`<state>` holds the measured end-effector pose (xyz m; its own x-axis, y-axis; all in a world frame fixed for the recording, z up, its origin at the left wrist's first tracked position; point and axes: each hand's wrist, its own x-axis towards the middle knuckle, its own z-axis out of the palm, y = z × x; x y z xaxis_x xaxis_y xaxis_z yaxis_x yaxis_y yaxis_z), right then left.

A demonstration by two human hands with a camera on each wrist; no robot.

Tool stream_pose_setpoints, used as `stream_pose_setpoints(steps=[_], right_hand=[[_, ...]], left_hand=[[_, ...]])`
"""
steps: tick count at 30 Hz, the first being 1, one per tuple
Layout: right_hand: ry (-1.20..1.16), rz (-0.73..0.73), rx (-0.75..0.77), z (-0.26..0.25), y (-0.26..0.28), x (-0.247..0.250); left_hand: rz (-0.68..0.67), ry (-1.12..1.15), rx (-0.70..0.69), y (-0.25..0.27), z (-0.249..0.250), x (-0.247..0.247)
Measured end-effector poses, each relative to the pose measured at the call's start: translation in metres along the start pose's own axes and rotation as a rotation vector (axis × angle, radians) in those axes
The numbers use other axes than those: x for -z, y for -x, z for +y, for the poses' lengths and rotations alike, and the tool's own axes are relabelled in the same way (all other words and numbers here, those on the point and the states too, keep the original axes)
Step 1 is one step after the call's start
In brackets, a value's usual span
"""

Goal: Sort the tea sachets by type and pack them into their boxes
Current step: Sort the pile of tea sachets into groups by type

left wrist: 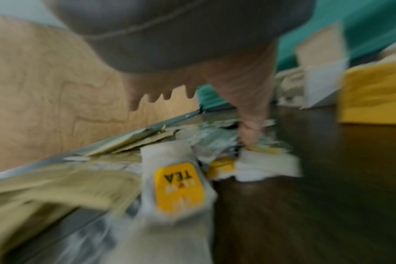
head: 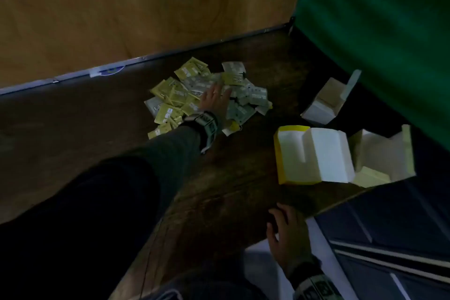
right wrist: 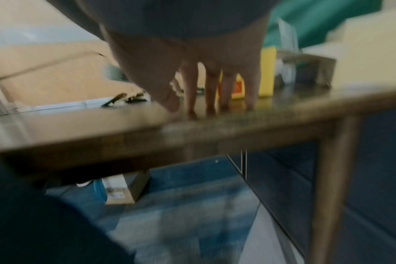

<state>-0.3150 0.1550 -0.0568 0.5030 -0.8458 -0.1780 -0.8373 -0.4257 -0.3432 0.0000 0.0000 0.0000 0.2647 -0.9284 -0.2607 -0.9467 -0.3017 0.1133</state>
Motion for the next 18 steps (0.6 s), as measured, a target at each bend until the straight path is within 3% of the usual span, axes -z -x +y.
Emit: stream_pose_setpoints(steps=[2,6,9,13,18], right_hand=[[0.011,0.027,0.026,-0.003,-0.010,0.000],[0.015,0.007,0.051,-0.011,-0.021,-0.003],[-0.093,-0.049,0.056,-0.014,-0.025,-0.001],[-0.273,-0.099,0.101,-0.025,-0.044,0.019],[-0.468,-0.037,0.152,-0.047,-0.099,0.057]], left_hand=[[-0.054,-0.067,0.033,-0.018,0.001,0.005],[-0.178,0.044,0.134,-0.038,0.005,-0.002],[-0.171,0.004,0.085,-0.041,0.010,-0.006],[-0.073,0.058,-0.059,-0.036,0.001,0.011],[0.239,0.427,0.012,-0.014,-0.013,0.051]])
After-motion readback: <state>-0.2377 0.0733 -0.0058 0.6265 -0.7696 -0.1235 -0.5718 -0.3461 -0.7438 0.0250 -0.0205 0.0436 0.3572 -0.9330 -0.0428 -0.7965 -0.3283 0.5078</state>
